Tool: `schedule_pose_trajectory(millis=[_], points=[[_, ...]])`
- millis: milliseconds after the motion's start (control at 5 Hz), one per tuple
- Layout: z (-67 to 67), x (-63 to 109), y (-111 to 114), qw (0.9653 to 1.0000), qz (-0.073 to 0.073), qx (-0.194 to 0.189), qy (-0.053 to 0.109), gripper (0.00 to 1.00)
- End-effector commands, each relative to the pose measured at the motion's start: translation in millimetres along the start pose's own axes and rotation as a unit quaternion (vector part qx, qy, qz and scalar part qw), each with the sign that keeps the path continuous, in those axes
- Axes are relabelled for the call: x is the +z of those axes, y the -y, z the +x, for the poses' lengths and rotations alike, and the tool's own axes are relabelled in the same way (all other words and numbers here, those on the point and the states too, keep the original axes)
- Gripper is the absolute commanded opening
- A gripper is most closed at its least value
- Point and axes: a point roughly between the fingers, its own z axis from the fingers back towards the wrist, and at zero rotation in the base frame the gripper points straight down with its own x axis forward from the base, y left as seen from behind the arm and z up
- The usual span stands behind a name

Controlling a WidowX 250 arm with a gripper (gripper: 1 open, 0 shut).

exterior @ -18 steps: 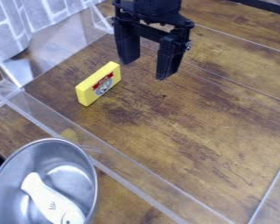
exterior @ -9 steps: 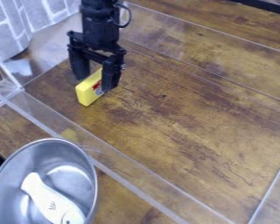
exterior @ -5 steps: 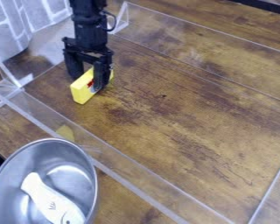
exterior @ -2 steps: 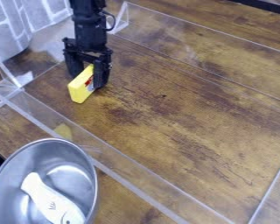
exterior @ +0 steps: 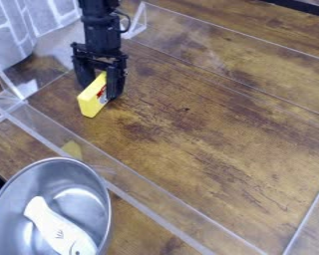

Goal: Move the yellow butter to the left side of the table

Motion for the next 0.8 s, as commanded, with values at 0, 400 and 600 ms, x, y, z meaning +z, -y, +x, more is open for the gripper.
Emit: schedule_pose_trajectory(millis=[0,400,600], points=[[0.9,4.7,-13.3,0.9999,-0.001,0.008,0.01,1.0],[2.0,16.9,-2.2,0.9998,-0.005,-0.006,0.019,1.0],[1.9,29.6,10.9,0.9993,-0.006,-0.021,0.03,1.0]])
